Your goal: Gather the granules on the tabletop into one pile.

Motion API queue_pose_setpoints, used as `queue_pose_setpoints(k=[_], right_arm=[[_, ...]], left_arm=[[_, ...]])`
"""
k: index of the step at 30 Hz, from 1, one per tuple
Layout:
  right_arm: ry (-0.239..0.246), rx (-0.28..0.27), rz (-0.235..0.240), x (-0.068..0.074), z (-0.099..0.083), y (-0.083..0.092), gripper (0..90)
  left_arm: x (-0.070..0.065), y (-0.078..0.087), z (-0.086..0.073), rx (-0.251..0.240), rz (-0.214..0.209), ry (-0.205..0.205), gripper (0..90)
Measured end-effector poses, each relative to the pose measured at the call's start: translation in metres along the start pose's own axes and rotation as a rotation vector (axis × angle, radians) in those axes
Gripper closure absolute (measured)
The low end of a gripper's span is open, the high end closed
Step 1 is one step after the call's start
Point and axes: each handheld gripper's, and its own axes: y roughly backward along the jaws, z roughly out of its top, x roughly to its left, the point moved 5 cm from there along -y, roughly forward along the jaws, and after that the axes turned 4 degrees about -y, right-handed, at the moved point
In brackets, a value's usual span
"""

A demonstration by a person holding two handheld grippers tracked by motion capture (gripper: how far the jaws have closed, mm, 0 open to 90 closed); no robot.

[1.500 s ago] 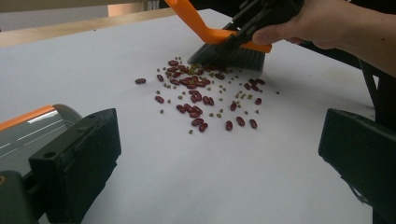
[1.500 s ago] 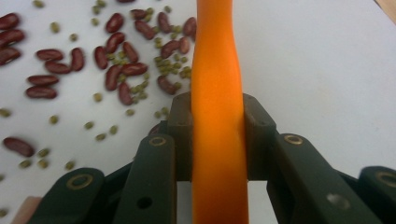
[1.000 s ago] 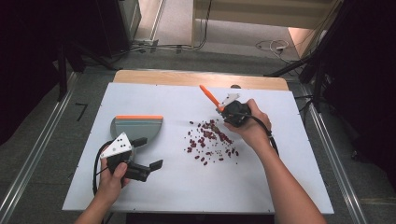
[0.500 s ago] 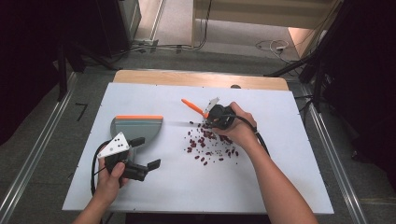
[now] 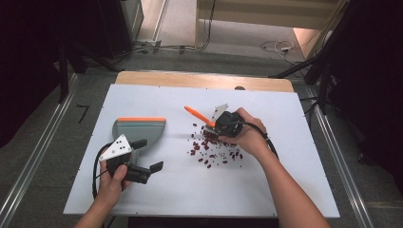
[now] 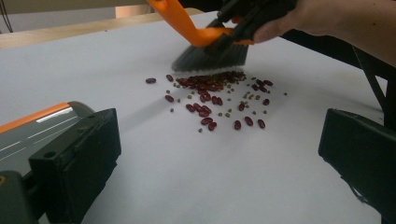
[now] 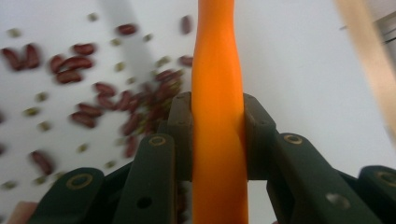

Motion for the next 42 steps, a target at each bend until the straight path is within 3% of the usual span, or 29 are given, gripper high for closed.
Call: queue_pose_setpoints(k=[2,4,8,10,11,16,21,27,30,32,37,40,42], right_arm=[[0.003,-0.024,-0.008,-0.006,0.008,-0.003,68.8],[0.041,-0.043,-0.019,-0.009,0.019,-0.009,68.8],[0.12,-0.024,-0.024,-0.006,0.04,-0.025,68.8],[0.131,-0.02,-0.009,-0.001,0.046,-0.033,68.8],[0.146,-0.022,0.056,0.009,0.049,-0.038,68.8],[0.188,0.011,0.072,0.022,0.044,-0.036,68.6],[0.203,-0.006,0.114,0.031,0.036,-0.027,68.6],[0.275,-0.015,0.15,0.045,0.026,-0.016,68.5],[0.285,-0.016,0.176,0.05,0.022,-0.011,68.5],[0.291,-0.019,0.163,0.05,0.022,-0.008,68.6],[0.24,-0.082,0.083,0.041,0.028,0.01,68.8],[0.072,-0.128,0.095,0.04,0.035,0.028,68.8],[-0.057,-0.124,0.153,0.044,0.041,0.039,68.8]], left_arm=[[0.0,0.0,0.0,-0.006,0.003,-0.001,0.0],[0.001,0.001,0.0,-0.01,0.009,0.002,0.0],[0.002,0.002,-0.001,-0.011,0.013,0.006,0.0],[0.002,0.002,-0.001,-0.012,0.019,0.012,0.0],[0.003,0.003,-0.001,-0.015,0.02,0.013,0.0],[0.004,0.003,-0.002,-0.012,0.024,0.014,0.0],[0.003,0.002,-0.002,-0.01,0.023,0.013,0.0],[0.003,0.001,-0.002,-0.007,0.023,0.015,0.0],[0.003,0.001,-0.003,-0.006,0.021,0.014,0.0],[0.002,0.001,-0.002,-0.007,0.019,0.015,0.0],[0.003,0.001,-0.003,-0.004,0.024,0.016,0.0],[0.004,0.001,-0.003,-0.006,0.026,0.018,0.0],[0.005,0.001,-0.003,-0.007,0.027,0.017,0.0]])
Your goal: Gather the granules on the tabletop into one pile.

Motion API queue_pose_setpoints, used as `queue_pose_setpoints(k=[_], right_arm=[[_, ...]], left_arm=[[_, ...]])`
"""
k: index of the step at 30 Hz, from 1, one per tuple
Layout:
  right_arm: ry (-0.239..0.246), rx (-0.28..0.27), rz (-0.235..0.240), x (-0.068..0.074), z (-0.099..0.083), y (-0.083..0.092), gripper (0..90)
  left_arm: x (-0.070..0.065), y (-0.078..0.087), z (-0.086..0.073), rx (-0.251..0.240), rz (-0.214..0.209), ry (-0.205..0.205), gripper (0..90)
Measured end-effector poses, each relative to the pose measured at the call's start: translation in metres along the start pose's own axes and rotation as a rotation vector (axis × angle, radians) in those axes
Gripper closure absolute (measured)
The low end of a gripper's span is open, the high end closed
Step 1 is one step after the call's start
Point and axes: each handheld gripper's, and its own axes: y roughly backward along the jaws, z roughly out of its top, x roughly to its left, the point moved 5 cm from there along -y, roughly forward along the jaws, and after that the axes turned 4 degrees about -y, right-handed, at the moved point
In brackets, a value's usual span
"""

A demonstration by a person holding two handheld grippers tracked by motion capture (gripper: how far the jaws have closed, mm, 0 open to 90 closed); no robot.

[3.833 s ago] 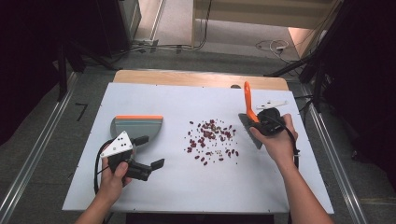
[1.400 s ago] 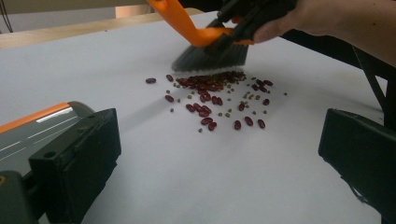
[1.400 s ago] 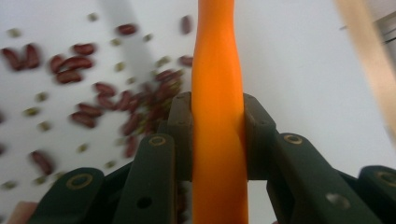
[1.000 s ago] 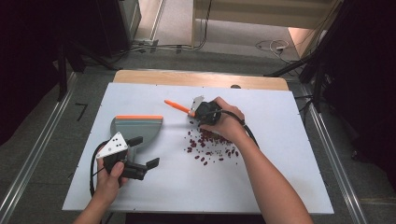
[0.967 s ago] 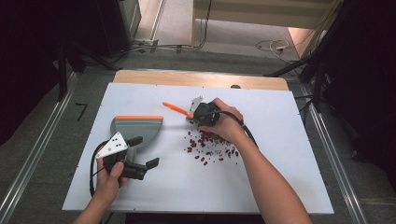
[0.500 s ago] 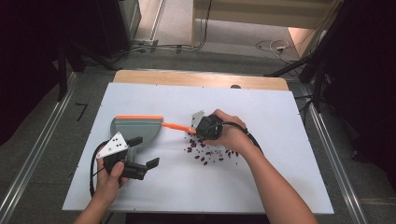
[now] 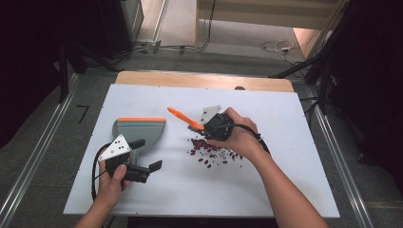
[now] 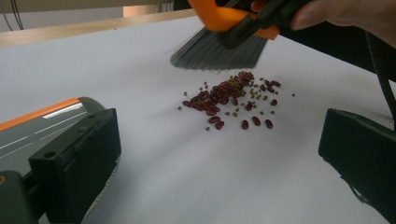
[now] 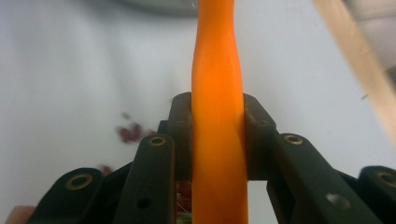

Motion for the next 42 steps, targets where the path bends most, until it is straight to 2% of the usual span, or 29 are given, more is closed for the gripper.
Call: queue_pose_setpoints(k=[1,3,4,6,8,9,11,13,14,15,17,25,27,37,42], right_arm=[[-0.063,-0.003,0.066,0.009,0.006,0.002,68.8],[-0.153,0.01,0.117,0.019,0.01,-0.002,68.8],[-0.153,0.01,0.117,0.019,0.01,-0.002,68.8],[-0.238,0.03,0.178,0.027,0.011,-0.011,68.8],[-0.32,0.038,0.201,0.033,0.01,-0.023,68.8],[-0.366,0.038,0.232,0.036,0.01,-0.029,68.7],[-0.477,0.036,0.26,0.037,0.01,-0.042,68.7],[-0.569,0.037,0.277,0.035,0.008,-0.052,68.7],[-0.617,0.033,0.273,0.033,0.007,-0.056,68.7],[-0.644,0.032,0.268,0.031,0.006,-0.06,68.8],[-0.652,0.035,0.218,0.025,0.004,-0.065,68.8],[-0.778,0.081,0.151,0.004,-0.019,-0.065,67.9],[-0.8,0.088,0.155,0.0,-0.025,-0.063,67.7],[-0.871,0.089,0.113,-0.02,-0.053,-0.049,67.5],[-0.889,0.09,0.094,-0.028,-0.064,-0.042,67.4]], left_arm=[[0.0,0.0,0.0,0.0,0.003,0.0,0.0],[0.001,0.001,0.0,0.001,0.007,-0.001,0.0],[0.001,0.001,0.0,0.0,0.007,0.001,0.0],[0.001,0.001,0.0,0.0,0.007,0.002,0.0],[0.001,0.001,0.0,0.0,0.007,0.0,0.0],[0.001,0.001,0.0,0.002,0.007,0.0,0.0],[0.001,0.001,0.0,0.004,0.007,-0.003,0.0],[0.002,0.002,-0.001,0.003,0.006,-0.001,0.0],[0.002,0.002,-0.001,0.003,0.006,-0.001,0.0],[0.002,0.002,-0.001,0.003,0.006,-0.001,0.0],[0.002,0.002,-0.001,0.004,0.006,-0.002,0.0],[0.001,0.002,-0.001,0.006,0.004,0.001,0.0],[0.001,0.002,-0.001,0.007,0.005,0.0,0.0],[0.0,0.001,-0.001,0.009,0.004,0.001,0.0],[0.0,0.0,-0.001,0.01,0.003,-0.002,0.0]])
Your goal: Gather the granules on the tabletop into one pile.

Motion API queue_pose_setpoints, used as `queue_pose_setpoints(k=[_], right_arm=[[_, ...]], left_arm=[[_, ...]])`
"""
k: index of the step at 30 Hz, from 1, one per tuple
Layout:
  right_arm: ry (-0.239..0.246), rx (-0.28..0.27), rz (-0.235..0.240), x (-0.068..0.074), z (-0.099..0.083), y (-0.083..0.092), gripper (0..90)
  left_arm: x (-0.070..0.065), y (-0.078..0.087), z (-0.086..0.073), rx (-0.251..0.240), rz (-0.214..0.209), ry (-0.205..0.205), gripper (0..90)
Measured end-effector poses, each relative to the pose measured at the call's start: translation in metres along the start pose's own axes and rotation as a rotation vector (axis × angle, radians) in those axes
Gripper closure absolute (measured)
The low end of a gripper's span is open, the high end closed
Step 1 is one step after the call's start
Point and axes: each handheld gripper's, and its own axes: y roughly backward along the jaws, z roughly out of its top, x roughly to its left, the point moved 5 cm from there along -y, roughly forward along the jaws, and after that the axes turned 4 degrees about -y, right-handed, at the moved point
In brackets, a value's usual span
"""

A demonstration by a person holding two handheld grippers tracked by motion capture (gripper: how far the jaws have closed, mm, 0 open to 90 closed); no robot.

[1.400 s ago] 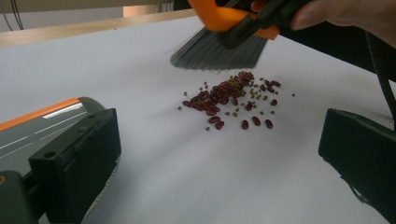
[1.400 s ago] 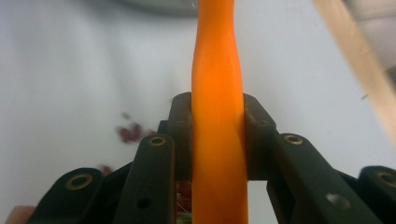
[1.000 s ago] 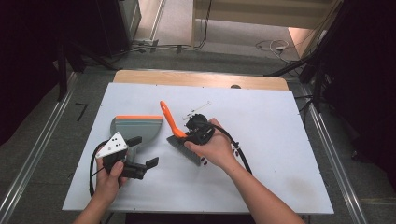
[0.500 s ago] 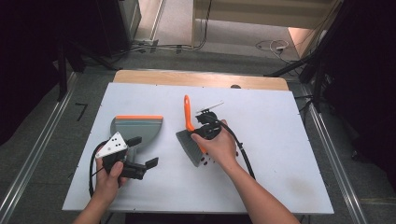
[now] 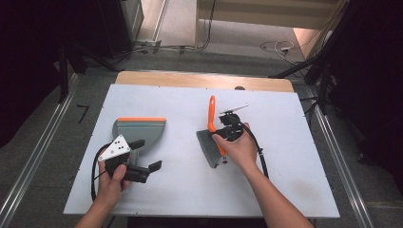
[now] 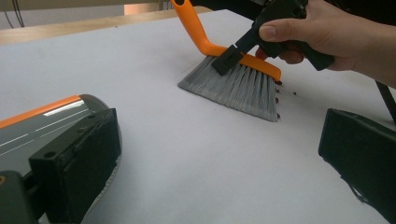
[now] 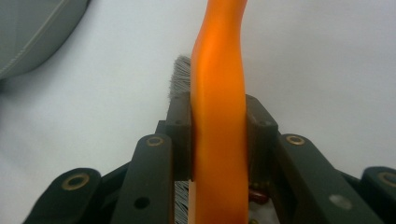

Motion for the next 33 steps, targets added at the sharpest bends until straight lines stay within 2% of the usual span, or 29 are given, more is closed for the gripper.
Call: queue_pose_setpoints(k=[9,15,21,33], right_arm=[[-0.036,-0.007,-0.018,-0.018,-0.001,0.009,67.3],[-0.042,-0.013,-0.037,-0.028,-0.002,0.015,67.3],[-0.067,-0.016,-0.042,-0.038,-0.004,0.02,67.3],[-0.086,-0.022,-0.045,-0.056,-0.005,0.028,67.3]], left_arm=[[0.0,0.0,0.0,0.001,-0.001,0.003,0.0],[0.0,-0.001,0.0,-0.001,-0.001,0.003,0.0],[0.0,-0.001,0.0,0.003,0.0,0.001,0.0],[-0.001,-0.002,-0.001,0.005,-0.002,0.003,0.0]])
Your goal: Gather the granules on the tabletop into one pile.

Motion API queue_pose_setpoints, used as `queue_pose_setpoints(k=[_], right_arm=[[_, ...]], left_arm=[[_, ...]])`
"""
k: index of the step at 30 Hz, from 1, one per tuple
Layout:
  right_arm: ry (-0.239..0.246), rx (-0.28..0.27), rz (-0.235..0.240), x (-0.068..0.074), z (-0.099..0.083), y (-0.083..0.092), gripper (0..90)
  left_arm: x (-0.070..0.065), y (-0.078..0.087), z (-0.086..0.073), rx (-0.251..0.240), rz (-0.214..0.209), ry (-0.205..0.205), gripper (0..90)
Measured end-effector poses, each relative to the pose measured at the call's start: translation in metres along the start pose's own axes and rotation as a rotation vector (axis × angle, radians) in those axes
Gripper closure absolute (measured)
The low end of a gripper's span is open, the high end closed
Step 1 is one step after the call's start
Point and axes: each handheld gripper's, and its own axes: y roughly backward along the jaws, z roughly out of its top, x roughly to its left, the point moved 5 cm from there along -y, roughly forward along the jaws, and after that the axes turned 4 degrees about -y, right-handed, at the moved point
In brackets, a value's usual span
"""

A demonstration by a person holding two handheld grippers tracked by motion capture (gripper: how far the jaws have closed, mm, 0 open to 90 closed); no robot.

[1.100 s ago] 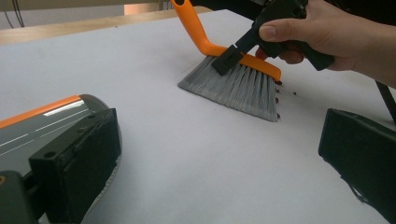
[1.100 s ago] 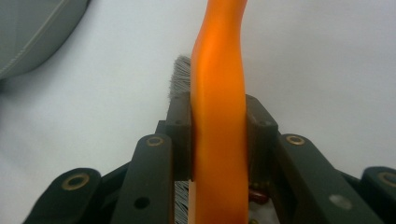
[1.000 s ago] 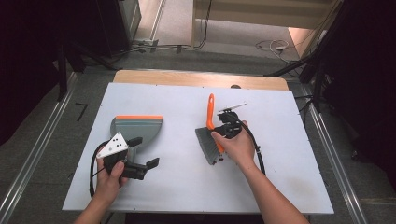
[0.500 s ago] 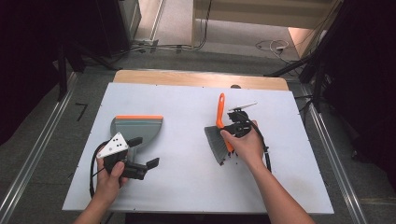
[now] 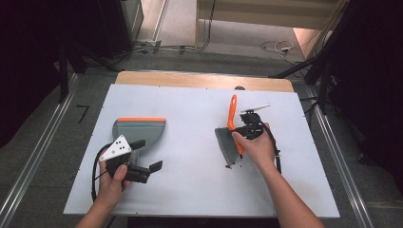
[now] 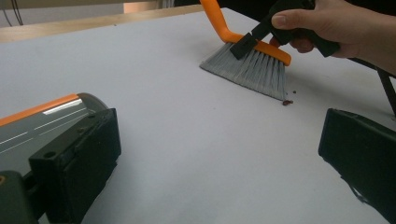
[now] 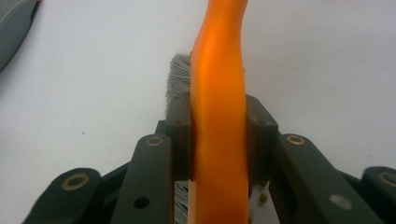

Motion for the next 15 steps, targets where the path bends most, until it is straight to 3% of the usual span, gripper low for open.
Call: queue_pose_setpoints(k=[4,9,12,15], right_arm=[[-0.009,-0.005,0.004,-0.005,0.0,0.002,67.3],[0.007,-0.022,0.082,0.003,0.004,0.009,68.1],[0.06,-0.044,0.09,0.011,0.007,0.017,68.3],[0.149,-0.046,0.118,0.019,0.009,0.03,68.4]], left_arm=[[0.001,0.0,0.0,0.0,0.002,-0.002,0.0],[0.0,-0.002,-0.001,0.006,0.003,-0.003,0.0],[0.0,-0.002,0.0,0.007,0.003,-0.007,0.0],[0.0,-0.002,-0.001,0.003,0.004,0.001,0.0]])
